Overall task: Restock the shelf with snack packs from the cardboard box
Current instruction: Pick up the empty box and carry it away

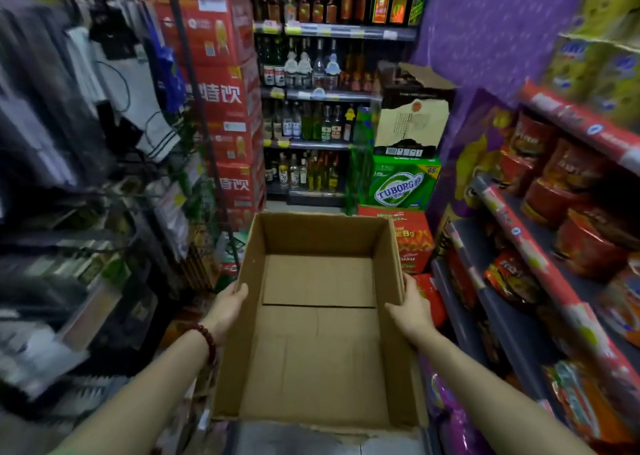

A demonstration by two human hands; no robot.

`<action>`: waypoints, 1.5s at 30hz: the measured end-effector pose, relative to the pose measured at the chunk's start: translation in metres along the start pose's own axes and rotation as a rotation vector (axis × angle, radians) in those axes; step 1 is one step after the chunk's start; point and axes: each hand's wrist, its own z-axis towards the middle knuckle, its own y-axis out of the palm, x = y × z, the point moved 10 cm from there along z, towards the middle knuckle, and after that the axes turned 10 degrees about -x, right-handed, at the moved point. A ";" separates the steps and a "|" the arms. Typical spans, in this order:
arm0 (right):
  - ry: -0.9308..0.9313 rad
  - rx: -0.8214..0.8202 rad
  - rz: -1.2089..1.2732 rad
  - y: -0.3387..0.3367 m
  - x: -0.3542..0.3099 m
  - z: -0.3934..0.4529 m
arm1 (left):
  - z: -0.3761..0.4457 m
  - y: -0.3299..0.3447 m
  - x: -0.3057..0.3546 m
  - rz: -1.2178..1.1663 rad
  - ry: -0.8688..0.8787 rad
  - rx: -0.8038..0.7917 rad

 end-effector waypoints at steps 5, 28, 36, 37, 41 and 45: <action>-0.059 0.009 0.016 -0.004 -0.034 0.081 | 0.081 -0.019 0.040 0.034 -0.003 0.007; 0.019 -0.082 0.000 0.028 -0.115 0.432 | 0.353 -0.057 0.167 0.119 -0.010 0.257; 0.040 -0.076 -0.001 0.097 -0.066 0.526 | 0.463 -0.075 0.118 0.130 -0.029 0.247; 0.038 -0.082 0.013 0.111 -0.054 0.538 | 0.478 -0.078 0.107 0.136 -0.026 0.257; 0.067 -0.105 0.060 0.169 -0.002 0.583 | 0.537 -0.087 0.053 0.156 -0.009 0.244; 0.065 -0.098 0.024 0.220 0.053 0.623 | 0.599 -0.093 -0.023 0.199 -0.013 0.246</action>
